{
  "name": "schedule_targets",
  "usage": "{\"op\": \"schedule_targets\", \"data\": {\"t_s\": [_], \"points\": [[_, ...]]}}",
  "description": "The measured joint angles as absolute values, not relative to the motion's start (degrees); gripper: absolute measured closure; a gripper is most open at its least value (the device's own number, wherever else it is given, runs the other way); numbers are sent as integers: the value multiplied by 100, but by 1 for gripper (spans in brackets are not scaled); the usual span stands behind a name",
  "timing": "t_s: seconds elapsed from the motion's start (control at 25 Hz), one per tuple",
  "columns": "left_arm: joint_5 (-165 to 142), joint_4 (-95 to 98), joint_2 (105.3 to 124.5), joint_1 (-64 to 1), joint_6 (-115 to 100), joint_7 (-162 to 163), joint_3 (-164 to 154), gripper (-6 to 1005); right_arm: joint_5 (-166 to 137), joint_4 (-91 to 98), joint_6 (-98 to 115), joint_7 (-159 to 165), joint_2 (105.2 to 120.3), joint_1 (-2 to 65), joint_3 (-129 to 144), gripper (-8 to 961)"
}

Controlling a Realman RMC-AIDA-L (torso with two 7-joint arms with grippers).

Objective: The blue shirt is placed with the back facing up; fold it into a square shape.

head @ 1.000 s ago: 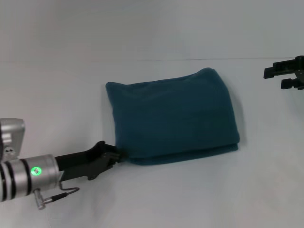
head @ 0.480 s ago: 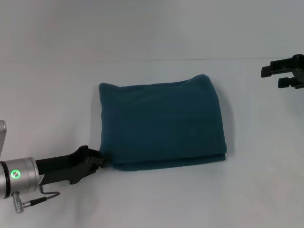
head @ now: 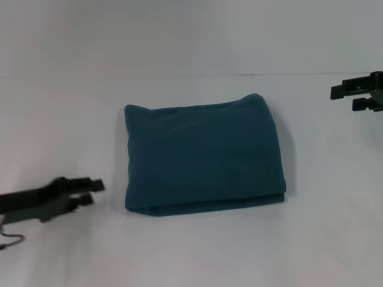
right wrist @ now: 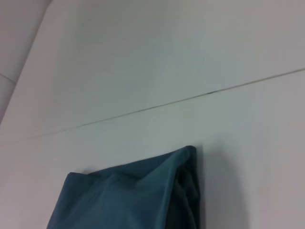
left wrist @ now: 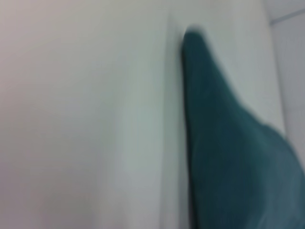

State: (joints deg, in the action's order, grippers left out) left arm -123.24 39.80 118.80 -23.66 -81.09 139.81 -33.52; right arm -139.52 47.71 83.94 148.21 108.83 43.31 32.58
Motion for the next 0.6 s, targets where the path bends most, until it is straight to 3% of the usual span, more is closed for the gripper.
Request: {"op": "schedule_targets", "data": {"t_s": [0.36,0.44,0.6], "points": [[-12309,4462,11644,-2520,-9365,12744,-2477,350,-13540,4634,8425,13756,10881,4107,3324,125],[-12311,4476,11612,-2583,-9398,12664,-2484,155,-13595,4608,8353,13557,10940,4063,3342,102],[-12316,4480,11501,-2839,-9558,12208,-2521,128,-13180,4600,8209,12816,11155,3886,3279,56]]}}
